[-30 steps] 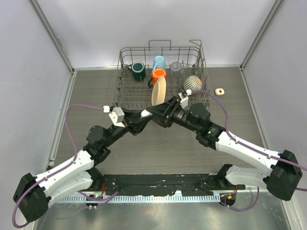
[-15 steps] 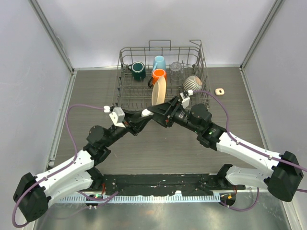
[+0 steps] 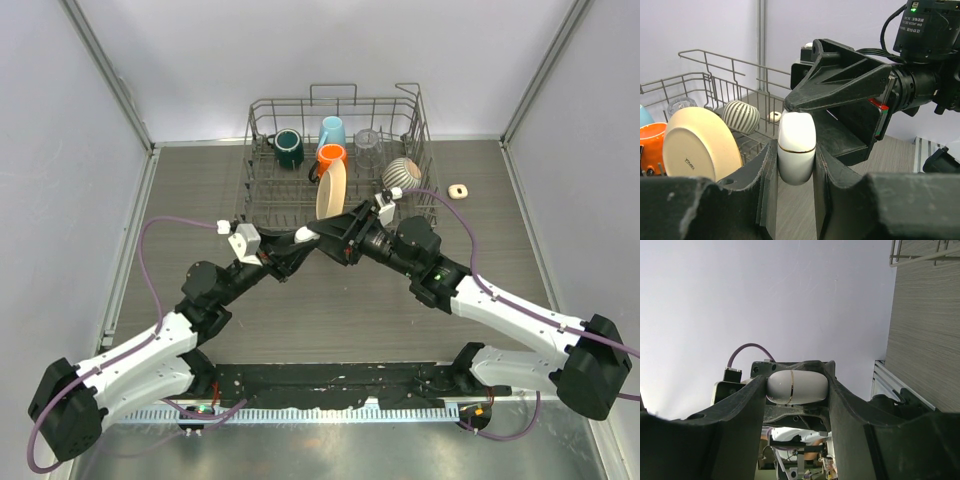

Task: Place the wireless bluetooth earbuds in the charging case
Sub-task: Pick up the charging case at the center of the board.

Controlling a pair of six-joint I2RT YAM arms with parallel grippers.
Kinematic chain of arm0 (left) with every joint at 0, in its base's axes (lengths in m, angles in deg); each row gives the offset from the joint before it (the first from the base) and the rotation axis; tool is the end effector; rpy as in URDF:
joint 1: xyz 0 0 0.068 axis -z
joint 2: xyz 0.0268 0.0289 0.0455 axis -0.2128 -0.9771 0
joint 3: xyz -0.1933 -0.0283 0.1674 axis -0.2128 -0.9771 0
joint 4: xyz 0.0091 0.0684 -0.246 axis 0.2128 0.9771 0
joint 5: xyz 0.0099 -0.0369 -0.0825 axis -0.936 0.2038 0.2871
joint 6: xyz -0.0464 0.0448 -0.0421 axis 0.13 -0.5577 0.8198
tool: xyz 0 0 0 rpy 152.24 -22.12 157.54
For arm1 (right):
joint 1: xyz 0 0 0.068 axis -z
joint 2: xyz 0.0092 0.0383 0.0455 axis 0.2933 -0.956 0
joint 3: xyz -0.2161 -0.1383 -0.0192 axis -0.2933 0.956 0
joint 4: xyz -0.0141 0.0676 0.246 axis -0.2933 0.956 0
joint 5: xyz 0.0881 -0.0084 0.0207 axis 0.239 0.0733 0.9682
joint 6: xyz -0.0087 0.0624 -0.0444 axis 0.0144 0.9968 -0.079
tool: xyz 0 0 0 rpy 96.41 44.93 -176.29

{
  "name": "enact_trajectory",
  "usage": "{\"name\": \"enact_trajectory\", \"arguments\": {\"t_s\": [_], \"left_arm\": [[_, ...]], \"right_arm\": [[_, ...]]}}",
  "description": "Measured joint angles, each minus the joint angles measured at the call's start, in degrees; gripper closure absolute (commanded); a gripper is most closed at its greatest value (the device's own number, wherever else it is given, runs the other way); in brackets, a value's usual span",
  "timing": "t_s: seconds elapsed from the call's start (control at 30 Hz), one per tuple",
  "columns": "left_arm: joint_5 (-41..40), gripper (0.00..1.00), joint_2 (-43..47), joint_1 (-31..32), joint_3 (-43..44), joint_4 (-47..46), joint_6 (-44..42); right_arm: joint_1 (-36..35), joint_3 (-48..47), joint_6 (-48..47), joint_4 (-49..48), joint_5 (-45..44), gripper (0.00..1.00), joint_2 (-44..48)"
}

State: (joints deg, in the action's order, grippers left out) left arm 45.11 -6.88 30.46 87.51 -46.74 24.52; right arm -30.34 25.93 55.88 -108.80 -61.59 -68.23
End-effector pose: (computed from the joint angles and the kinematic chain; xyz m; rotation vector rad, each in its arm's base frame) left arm 0.1575 -0.1671 0.3046 0.5355 1.1660 -0.9979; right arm 0.1907 0.2241 0.3121 0.4998 1.8914 1.8677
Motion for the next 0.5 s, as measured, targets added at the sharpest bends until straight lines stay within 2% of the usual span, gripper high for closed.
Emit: {"name": "enact_trajectory", "arguments": {"t_s": [0.07, 0.1, 0.2, 0.3, 0.5], "left_arm": [[0.04, 1.0, -0.02, -0.02, 0.0, -0.13, 0.0], [0.04, 1.0, -0.04, -0.02, 0.0, -0.15, 0.02], [-0.02, 1.0, -0.02, -0.02, -0.13, -0.66, 0.15], [-0.59, 1.0, 0.13, 0.0, -1.97, -3.63, 1.2], [-2.05, 1.0, 2.43, 0.0, -7.5, -8.52, 2.49]], "right_arm": [[0.0, 0.0, 0.0, -0.04, 0.0, 0.83, 0.0], [0.0, 0.0, -0.02, -0.04, 0.0, 0.65, 0.0], [0.0, 0.0, -0.52, -0.22, 0.0, 0.35, 0.0], [-0.07, -0.02, -3.32, 0.28, 0.02, 0.24, 0.31], [-0.09, -1.57, -17.05, 9.09, -2.91, 0.23, 4.87]]}}
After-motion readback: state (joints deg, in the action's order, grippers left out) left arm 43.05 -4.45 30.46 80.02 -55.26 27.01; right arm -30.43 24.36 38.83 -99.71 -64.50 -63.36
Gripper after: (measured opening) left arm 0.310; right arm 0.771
